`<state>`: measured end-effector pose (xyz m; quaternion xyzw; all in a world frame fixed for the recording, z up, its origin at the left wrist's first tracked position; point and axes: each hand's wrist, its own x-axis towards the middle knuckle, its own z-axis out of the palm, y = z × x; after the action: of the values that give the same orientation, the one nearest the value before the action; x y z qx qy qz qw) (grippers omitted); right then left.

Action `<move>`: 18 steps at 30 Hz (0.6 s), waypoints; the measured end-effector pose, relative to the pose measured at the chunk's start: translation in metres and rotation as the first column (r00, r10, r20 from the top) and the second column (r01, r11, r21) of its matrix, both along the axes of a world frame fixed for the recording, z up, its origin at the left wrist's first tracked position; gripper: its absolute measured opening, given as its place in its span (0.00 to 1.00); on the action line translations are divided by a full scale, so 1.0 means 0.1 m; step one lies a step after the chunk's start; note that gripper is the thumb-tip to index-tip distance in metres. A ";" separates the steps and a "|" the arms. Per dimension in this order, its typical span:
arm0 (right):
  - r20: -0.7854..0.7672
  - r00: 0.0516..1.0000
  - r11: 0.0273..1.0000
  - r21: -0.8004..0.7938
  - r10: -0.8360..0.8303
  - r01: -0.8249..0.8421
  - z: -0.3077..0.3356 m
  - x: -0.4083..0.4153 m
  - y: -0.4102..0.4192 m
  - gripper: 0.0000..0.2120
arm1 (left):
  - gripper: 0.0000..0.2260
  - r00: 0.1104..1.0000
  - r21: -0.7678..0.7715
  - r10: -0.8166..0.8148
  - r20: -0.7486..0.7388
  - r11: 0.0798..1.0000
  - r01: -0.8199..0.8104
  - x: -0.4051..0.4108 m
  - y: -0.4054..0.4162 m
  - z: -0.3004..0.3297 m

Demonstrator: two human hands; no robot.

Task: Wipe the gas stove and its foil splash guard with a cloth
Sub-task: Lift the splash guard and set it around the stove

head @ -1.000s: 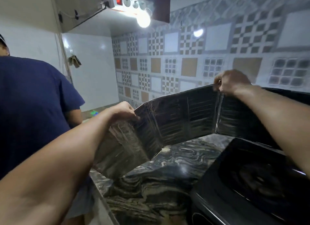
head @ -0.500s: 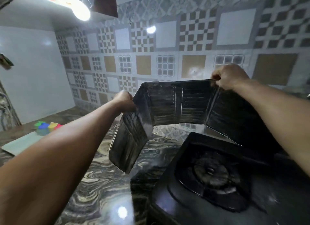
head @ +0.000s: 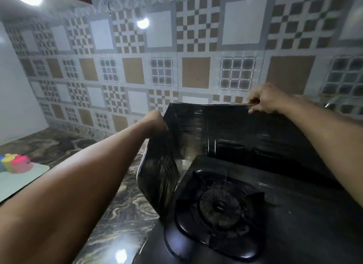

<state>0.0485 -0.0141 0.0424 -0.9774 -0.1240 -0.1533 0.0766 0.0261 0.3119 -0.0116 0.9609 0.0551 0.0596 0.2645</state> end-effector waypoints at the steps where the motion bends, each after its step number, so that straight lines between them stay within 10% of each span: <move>1: 0.026 1.000 1.000 0.000 -0.005 0.005 0.03 0.01 -0.04 0.09 | 0.05 1.000 0.006 -0.016 0.019 1.000 0.015 0.05 -0.05 0.02; 7: 0.128 0.992 1.000 -0.012 -0.018 0.020 0.03 0.09 -0.19 0.07 | 0.05 0.996 -0.028 -0.078 0.043 0.996 0.079 0.32 -0.29 0.01; 18: -0.146 0.967 0.976 -0.094 -0.210 0.197 -0.65 0.30 -0.75 0.19 | 0.15 0.975 -0.090 -0.193 -0.110 0.979 0.184 0.58 -0.57 -0.24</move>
<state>0.0783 -0.0892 -0.0230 -0.9961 -0.0225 -0.0789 0.0314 0.0839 0.2546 -0.0352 0.9524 -0.0184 -0.0247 0.3033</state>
